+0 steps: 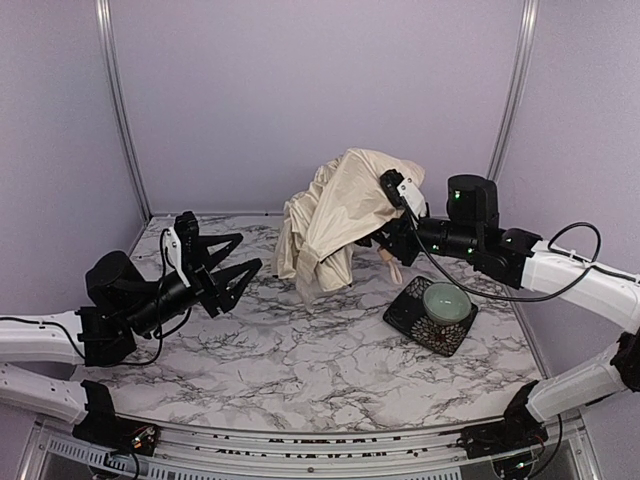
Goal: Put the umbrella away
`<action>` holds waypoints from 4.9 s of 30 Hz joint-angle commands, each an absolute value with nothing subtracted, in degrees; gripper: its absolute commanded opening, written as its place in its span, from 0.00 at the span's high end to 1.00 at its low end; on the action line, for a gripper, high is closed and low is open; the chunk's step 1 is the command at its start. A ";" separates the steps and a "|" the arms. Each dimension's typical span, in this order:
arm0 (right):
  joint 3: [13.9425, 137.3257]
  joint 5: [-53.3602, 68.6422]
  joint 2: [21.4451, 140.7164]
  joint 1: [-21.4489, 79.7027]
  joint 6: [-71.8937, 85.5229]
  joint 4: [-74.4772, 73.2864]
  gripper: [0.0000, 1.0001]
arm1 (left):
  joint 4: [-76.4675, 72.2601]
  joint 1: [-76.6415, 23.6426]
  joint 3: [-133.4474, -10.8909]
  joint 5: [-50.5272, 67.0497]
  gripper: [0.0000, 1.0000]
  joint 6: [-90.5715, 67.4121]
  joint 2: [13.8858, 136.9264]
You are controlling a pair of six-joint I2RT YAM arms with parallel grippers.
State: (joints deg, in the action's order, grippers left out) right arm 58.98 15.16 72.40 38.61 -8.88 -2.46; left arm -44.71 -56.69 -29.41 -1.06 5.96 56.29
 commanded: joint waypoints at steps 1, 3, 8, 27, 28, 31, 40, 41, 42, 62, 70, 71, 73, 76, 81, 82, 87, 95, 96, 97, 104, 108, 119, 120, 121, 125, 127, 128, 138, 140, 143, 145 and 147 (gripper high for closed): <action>62.50 14.79 70.31 38.52 -7.03 3.63 1.00 | -45.57 -56.69 -30.68 1.77 0.45 3.04 61.44; 62.49 15.02 70.68 38.52 -6.88 3.77 1.00 | -45.89 -56.76 -32.62 4.19 0.52 2.46 64.14; 63.49 15.98 71.64 38.50 -7.43 2.52 1.00 | -48.10 -58.30 -35.41 17.75 0.55 5.04 67.81; 70.88 28.59 73.51 38.51 -14.28 -5.65 1.00 | -52.03 -58.78 -36.69 23.70 0.37 12.58 75.12; 71.35 28.64 73.63 38.50 -14.32 -5.71 1.00 | -52.03 -58.82 -37.26 24.89 0.37 11.72 76.10; 72.03 28.97 73.83 38.50 -14.46 -5.72 1.00 | -52.32 -59.05 -38.68 27.61 0.40 9.88 78.30; 72.41 25.71 72.44 38.41 -15.08 -6.49 1.00 | -52.83 -59.23 -35.51 27.35 1.00 10.03 77.60; 72.72 24.04 72.12 38.24 -15.10 -7.07 1.00 | -52.82 -59.16 -34.41 26.93 1.00 10.76 76.89; 73.07 22.39 71.79 37.82 -15.05 -7.78 1.00 | -52.82 -59.17 -33.24 26.25 1.00 11.38 76.14; 81.39 23.44 65.13 35.86 -23.12 -26.69 1.00 | -41.10 -48.96 -27.62 22.00 1.00 20.47 74.54; 81.73 -1.13 65.31 35.86 -23.01 -27.37 1.00 | -32.04 -49.54 -30.05 34.74 1.00 17.75 69.24; 82.03 -3.28 65.66 35.86 -23.01 -27.82 1.00 | -31.81 -49.52 -29.92 35.66 1.00 17.56 67.88; 82.34 -8.55 66.41 35.86 -23.18 -28.72 1.00 | -31.64 -49.53 -29.80 37.15 1.00 17.25 64.64; 82.20 -13.72 67.07 35.79 -23.47 -29.62 1.00 | -31.60 -49.57 -30.24 38.14 1.00 17.41 60.19; 80.80 9.02 62.96 35.82 -27.27 -32.23 1.00 | -29.38 -48.44 -29.37 28.35 1.00 25.21 57.53; 80.57 13.01 62.19 35.77 -27.56 -32.69 1.00 | -28.64 -47.52 -29.54 27.09 1.00 26.06 58.22; 80.85 20.95 60.24 35.82 -27.71 -32.90 1.00 | -24.75 -45.27 -33.02 29.62 1.00 27.59 66.81; 84.68 40.12 61.95 35.86 -31.07 -41.08 1.00 | -24.94 -44.57 -36.79 27.86 1.00 29.76 75.76; 84.12 42.07 61.94 35.93 -31.60 -41.86 1.00 | -25.08 -44.19 -37.27 27.86 1.00 30.01 76.40; 83.46 43.35 61.74 35.99 -32.06 -42.37 1.00 | -25.25 -43.74 -37.61 27.86 1.00 30.35 76.91; 77.93 45.04 61.94 38.69 -30.07 -43.41 1.00 | -28.42 -40.05 -40.58 25.27 1.00 32.58 83.42; 75.87 38.22 64.20 45.98 -28.20 -41.88 1.00 | -28.48 -39.32 -46.18 24.81 1.00 33.68 89.87; 69.48 18.35 65.57 52.45 -20.35 -22.88 1.00 | -28.30 -37.27 -54.74 32.92 1.00 28.90 101.91; 68.83 15.54 65.15 51.22 -19.22 -20.30 1.00 | -28.30 -37.64 -54.11 33.46 1.00 28.23 101.69; 68.27 13.78 64.83 49.86 -18.12 -18.03 1.00 | -28.29 -38.24 -52.85 33.49 1.00 27.78 101.32; 68.04 12.02 64.79 42.76 -13.68 -12.70 1.00 | -28.30 -43.02 -48.17 32.03 1.00 26.97 97.96; 67.45 12.20 64.00 41.50 -13.61 -10.47 1.00 | -28.30 -45.04 -45.80 31.53 0.96 26.66 95.59; 66.94 12.37 63.46 41.45 -13.95 -9.17 1.00 | -28.30 -45.87 -44.70 31.40 0.91 26.51 94.28; 66.24 12.45 61.06 41.31 -16.88 -8.90 1.00 | -29.40 -45.37 -34.40 31.94 0.36 25.11 76.02; 66.11 12.33 60.71 41.29 -16.98 -9.02 1.00 | -29.92 -44.50 -32.77 32.96 0.34 24.77 72.13; 66.09 12.04 60.40 41.35 -17.24 -9.29 1.00 | -33.67 -42.81 -29.66 33.73 0.32 22.24 66.46; 66.17 11.71 60.40 41.31 -17.26 -9.45 1.00 | -36.76 -41.97 -28.03 33.43 0.31 19.23 63.22; 66.18 11.58 60.33 41.31 -17.36 -9.57 1.00 | -40.06 -41.92 -27.57 32.43 0.30 14.89 60.86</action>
